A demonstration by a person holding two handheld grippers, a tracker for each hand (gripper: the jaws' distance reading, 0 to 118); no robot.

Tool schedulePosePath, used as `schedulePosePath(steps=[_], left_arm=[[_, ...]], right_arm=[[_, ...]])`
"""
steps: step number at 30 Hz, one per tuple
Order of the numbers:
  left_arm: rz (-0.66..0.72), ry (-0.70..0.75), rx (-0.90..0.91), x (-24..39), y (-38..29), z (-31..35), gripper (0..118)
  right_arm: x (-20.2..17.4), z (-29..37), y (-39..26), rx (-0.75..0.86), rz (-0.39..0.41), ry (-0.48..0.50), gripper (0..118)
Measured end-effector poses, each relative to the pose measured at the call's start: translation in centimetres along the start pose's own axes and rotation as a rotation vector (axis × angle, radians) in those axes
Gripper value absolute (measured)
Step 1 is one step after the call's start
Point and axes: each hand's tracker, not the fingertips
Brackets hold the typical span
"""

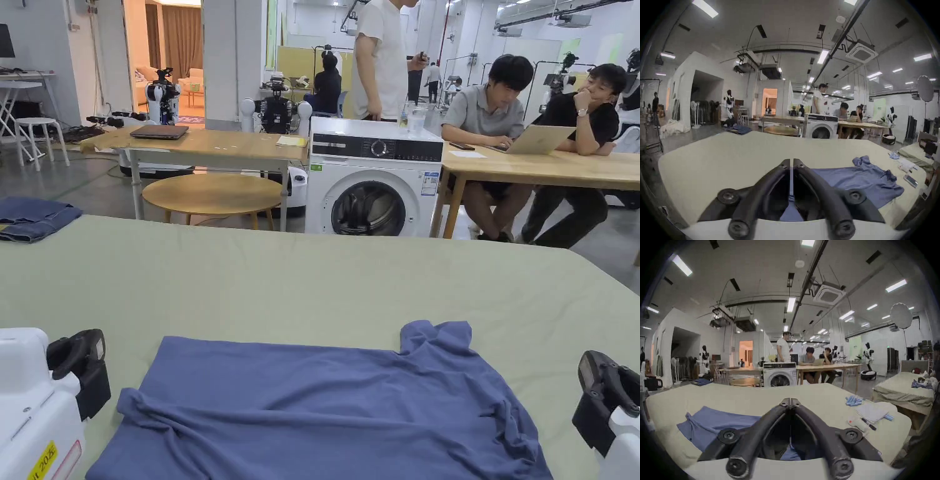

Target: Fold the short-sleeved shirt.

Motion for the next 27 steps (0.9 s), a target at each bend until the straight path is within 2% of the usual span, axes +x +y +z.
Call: schedulePosePath(steps=[2, 7, 10, 11, 12, 15, 16, 21, 23, 25, 26, 27], left_arm=[[0.013, -0.029, -0.04, -0.3, -0.3, 0.0, 0], [-0.004, -0.041, -0.165, -1.1, -1.1, -1.5, 0], [0.038, -0.085, -0.4, -2.2, -1.5, -4.8, 0], [0.044, -0.075, -0.523, -2.6, -1.9, -6.2, 14], [0.054, -0.078, -0.561, -2.8, -2.1, -7.2, 47], [0.074, -0.053, -0.808, -3.7, -4.4, -11.1, 85], [0.075, -0.049, -0.838, -3.6, -5.0, -11.4, 98], [0.056, 0.015, -0.926, -4.3, -9.0, -14.8, 97], [0.055, 0.02, -0.935, -4.2, -9.8, -15.4, 80], [0.031, 0.035, -0.932, -4.2, -9.8, -15.1, 74], [0.024, 0.036, -0.925, -4.1, -9.5, -14.9, 67], [0.013, 0.034, -0.916, -4.0, -9.1, -14.8, 53]], right_arm=[[-0.2, 0.2, -0.5, -0.036, -0.008, 0.043, 0], [0.1, 0.1, -0.9, -0.079, -0.011, 0.055, 0], [0.0, -0.7, -1.8, -0.119, -0.012, 0.058, 0], [0.1, -0.8, -1.5, -0.131, -0.015, 0.06, 0], [0.2, -1.1, -1.7, -0.144, -0.019, 0.064, 0], [0.1, -1.5, -1.9, -0.17, -0.021, 0.067, 0], [0.1, -1.8, -2.1, -0.181, -0.023, 0.067, 0], [0.5, -2.9, -3.3, -0.246, -0.026, 0.062, 0], [0.6, -3.4, -3.8, -0.29, -0.014, 0.061, 0], [1.0, -4.0, -4.6, -0.333, -0.012, 0.056, 0], [1.3, -4.5, -5.0, -0.361, -0.009, 0.049, 0], [1.4, -4.7, -5.3, -0.393, -0.012, 0.043, 0]])
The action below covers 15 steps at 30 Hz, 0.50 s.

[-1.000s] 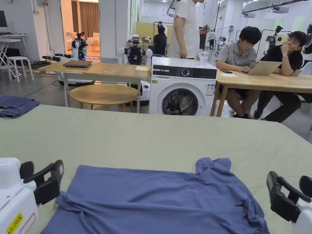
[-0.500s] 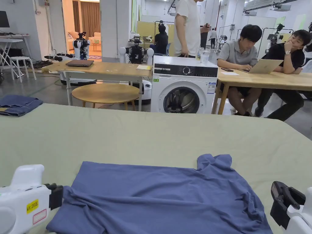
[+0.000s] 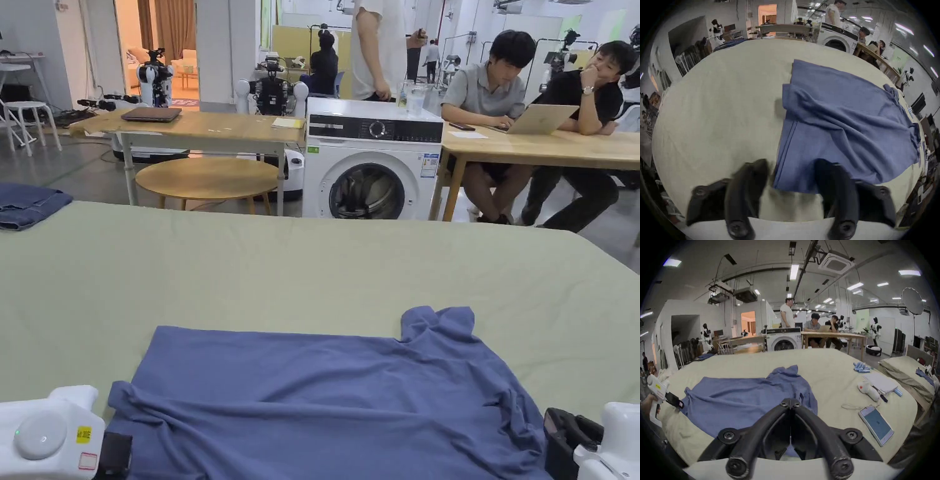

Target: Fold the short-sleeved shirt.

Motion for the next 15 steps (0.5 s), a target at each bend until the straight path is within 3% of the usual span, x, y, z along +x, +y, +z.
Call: schedulePosePath(steps=[2, 3, 4, 5, 6, 10, 12, 13, 15], left_arm=[[-0.032, -0.003, 0.02, 0.1, -0.1, 0.8, 5], [-0.034, -0.04, 0.028, 0.1, -0.1, 1.1, 4], [-0.031, -0.032, 0.024, 0.2, -0.2, 1.3, 4], [-0.044, -0.022, 0.03, 0.5, -0.4, 1.5, 4], [-0.057, -0.02, 0.045, 0.6, -0.5, 1.7, 4], [-0.031, -0.043, 0.046, 0.1, -0.9, 2.1, 4], [-0.027, -0.047, 0.042, -0.1, -1.1, 2.1, 4], [-0.023, -0.05, 0.04, -0.1, -1.3, 2.3, 4], [-0.018, -0.051, 0.033, 0.0, -1.5, 2.2, 4]], right_arm=[[0.9, -1.2, -0.2, -0.053, -0.001, -0.011, 3], [1.4, -1.9, -0.3, -0.085, 0.004, -0.02, 21], [2.0, -2.4, -0.3, -0.123, 0.006, -0.025, 64], [2.7, -3.3, -0.4, -0.191, 0.001, -0.022, 91], [3.5, -4.3, -0.5, -0.259, -0.014, -0.025, 104], [6.2, -6.8, -1.9, -0.456, -0.047, -0.058, 102], [7.0, -7.1, -2.9, -0.518, -0.081, -0.035, 73], [7.1, -6.9, -3.3, -0.538, -0.093, -0.008, 49], [7.3, -6.8, -3.9, -0.546, -0.122, 0.039, 31]])
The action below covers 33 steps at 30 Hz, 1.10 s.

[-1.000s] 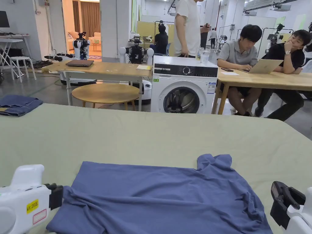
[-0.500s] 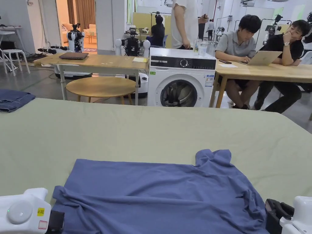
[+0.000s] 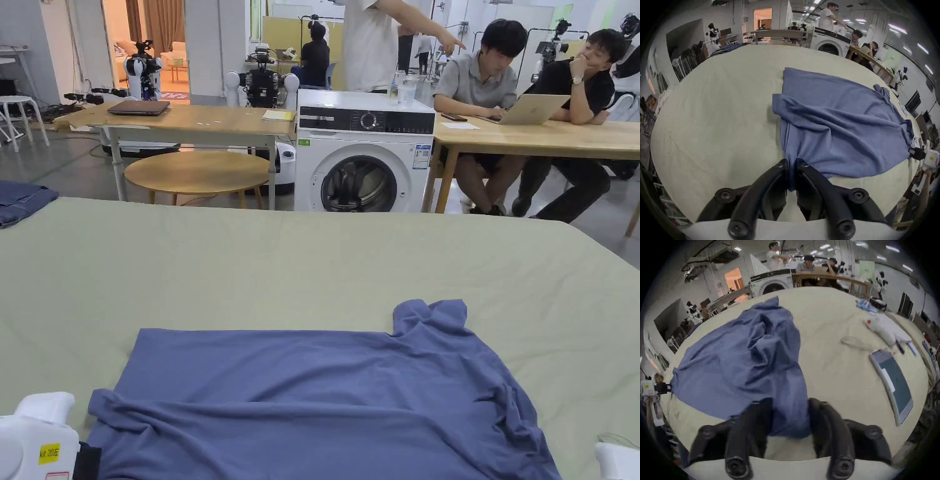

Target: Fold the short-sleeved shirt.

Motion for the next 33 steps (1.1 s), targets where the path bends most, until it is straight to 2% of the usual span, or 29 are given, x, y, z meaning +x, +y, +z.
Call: schedulePosePath(steps=[2, 3, 4, 8, 12, 17, 22, 26, 27, 28, 29, 30, 31, 33], left_arm=[[-0.002, 0.001, -0.005, 0.2, -0.2, 0.0, 4], [-0.007, 0.003, -0.006, 0.3, -0.4, 0.1, 4], [-0.008, 0.003, -0.006, 0.3, -0.4, 0.4, 4], [-0.007, -0.024, 0.013, 0.1, -0.7, 2.8, 4], [0.044, -0.087, 0.011, -1.1, -1.6, 5.9, 4], [0.046, -0.055, -0.017, -2.7, -5.2, 8.3, 4], [0.086, -0.062, -0.062, -4.3, -9.9, 8.7, 4], [0.138, -0.081, -0.049, -4.9, -11.8, 7.8, 5], [0.143, -0.078, -0.03, -4.8, -11.9, 7.8, 12], [0.132, -0.068, -0.019, -4.6, -12.0, 8.0, 33], [0.113, -0.042, -0.005, -4.4, -11.9, 8.4, 50], [0.078, -0.007, 0.01, -4.2, -11.8, 8.9, 59], [0.044, 0.009, 0.036, -4.1, -11.5, 9.6, 61], [0.04, 0.023, 0.138, -3.7, -10.0, 11.9, 65]], right_arm=[[-0.3, 0.5, -0.3, 0.022, 0.011, -0.009, 20], [-0.3, 0.7, 0.1, 0.02, -0.017, 0.059, 14], [-0.3, 1.0, 0.5, 0.017, -0.031, 0.057, 11], [-1.1, 3.5, 1.1, 0.031, 0.026, 0.046, 10], [-1.0, 6.8, 1.2, 0.051, 0.031, 0.074, 10], [-0.6, 9.9, -1.2, 0.045, 0.057, 0.052, 10], [-0.1, 10.3, -5.0, -0.04, 0.094, 0.022, 10], [0.2, 9.3, -6.8, -0.062, 0.083, 0.021, 11], [0.0, 9.3, -7.0, -0.062, 0.083, 0.017, 13], [-0.1, 9.4, -7.1, -0.062, 0.088, 0.014, 24], [0.0, 9.4, -7.2, -0.055, 0.099, 0.008, 43], [-0.2, 9.7, -7.1, -0.036, 0.12, -0.017, 61], [-0.4, 10.2, -6.8, -0.007, 0.144, -0.051, 65], [-0.8, 11.8, -5.4, 0.097, 0.144, -0.05, 67]])
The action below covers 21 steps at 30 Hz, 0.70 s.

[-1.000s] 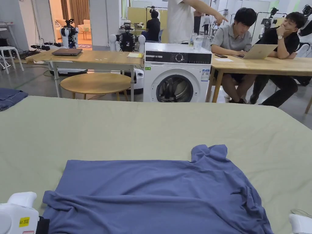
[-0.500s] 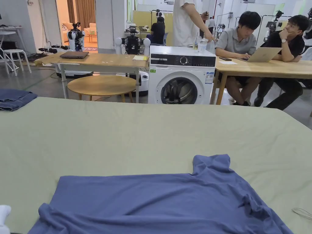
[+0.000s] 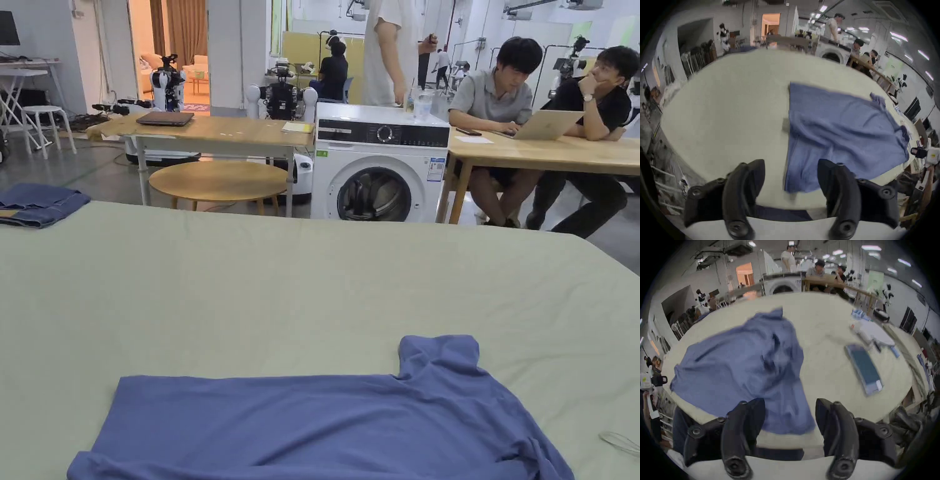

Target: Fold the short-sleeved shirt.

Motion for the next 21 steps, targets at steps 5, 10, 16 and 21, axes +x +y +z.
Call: schedulePosePath(steps=[5, 10, 16, 21], left_arm=[[-0.002, -0.074, 0.404, 4.0, 5.8, 5.6, 81], [-0.066, -0.041, 0.702, 9.7, 8.6, 8.7, 84], [-0.115, -0.045, 0.738, 13.1, 9.8, 7.5, 8], [-0.123, -0.068, 0.672, 12.8, 10.2, 5.2, 0]], right_arm=[[-3.9, 4.3, 5.9, 0.387, 0.038, -0.017, 68], [-9.0, 7.0, 9.3, 0.717, 0.044, 0.005, 69], [-13.3, 6.0, 11.2, 0.809, 0.026, 0.024, 0], [-14.8, 4.4, 11.8, 0.76, 0.04, 0.076, 0]])
